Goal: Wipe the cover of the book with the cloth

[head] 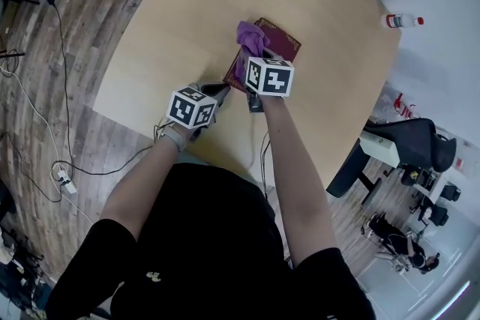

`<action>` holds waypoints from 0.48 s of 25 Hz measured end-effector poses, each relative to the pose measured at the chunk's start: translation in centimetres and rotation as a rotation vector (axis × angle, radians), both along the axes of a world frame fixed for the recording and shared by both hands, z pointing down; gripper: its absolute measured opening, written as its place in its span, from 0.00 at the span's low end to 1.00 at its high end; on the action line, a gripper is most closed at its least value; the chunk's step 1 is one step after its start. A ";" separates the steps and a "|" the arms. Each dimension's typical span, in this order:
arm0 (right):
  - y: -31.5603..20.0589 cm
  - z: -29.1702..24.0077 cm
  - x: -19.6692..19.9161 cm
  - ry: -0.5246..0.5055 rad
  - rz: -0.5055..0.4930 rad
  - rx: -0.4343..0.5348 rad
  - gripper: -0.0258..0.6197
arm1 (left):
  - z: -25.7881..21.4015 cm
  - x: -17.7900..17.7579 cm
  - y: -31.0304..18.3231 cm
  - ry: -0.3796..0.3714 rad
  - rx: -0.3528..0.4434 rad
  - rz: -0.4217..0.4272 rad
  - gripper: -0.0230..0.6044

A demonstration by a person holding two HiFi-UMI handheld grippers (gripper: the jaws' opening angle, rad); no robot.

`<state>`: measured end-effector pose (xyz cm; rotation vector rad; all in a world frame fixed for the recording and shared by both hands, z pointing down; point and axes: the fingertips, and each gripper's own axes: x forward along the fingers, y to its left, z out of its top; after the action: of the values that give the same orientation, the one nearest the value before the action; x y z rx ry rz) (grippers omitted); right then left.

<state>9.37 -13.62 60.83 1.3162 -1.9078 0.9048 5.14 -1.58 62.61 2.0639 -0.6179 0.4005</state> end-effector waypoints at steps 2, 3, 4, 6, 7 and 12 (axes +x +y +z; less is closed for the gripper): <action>0.9 0.0 -0.4 0.000 -0.013 -0.002 0.25 | 0.1 0.0 -0.1 -0.002 0.003 0.005 0.07; 1.4 0.1 -0.6 0.000 -0.021 -0.003 0.25 | 0.1 0.0 -0.2 -0.001 0.002 0.006 0.07; 1.9 0.1 -0.8 0.001 -0.029 -0.003 0.25 | 0.2 0.0 -0.2 0.001 0.000 0.005 0.07; 3.1 0.1 -1.2 0.001 -0.049 -0.006 0.25 | 0.1 0.1 -0.2 0.005 -0.004 0.000 0.07; 3.7 0.1 -1.4 0.001 -0.059 -0.008 0.25 | 0.1 0.1 -0.2 0.006 -0.007 -0.003 0.07; 6.4 0.3 -2.2 -0.007 -0.110 -0.022 0.25 | 0.2 0.1 -0.2 0.019 -0.013 -0.017 0.07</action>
<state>7.16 -7.25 61.08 1.1848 -1.9495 0.8740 5.20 -1.79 62.76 2.0468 -0.6192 0.3734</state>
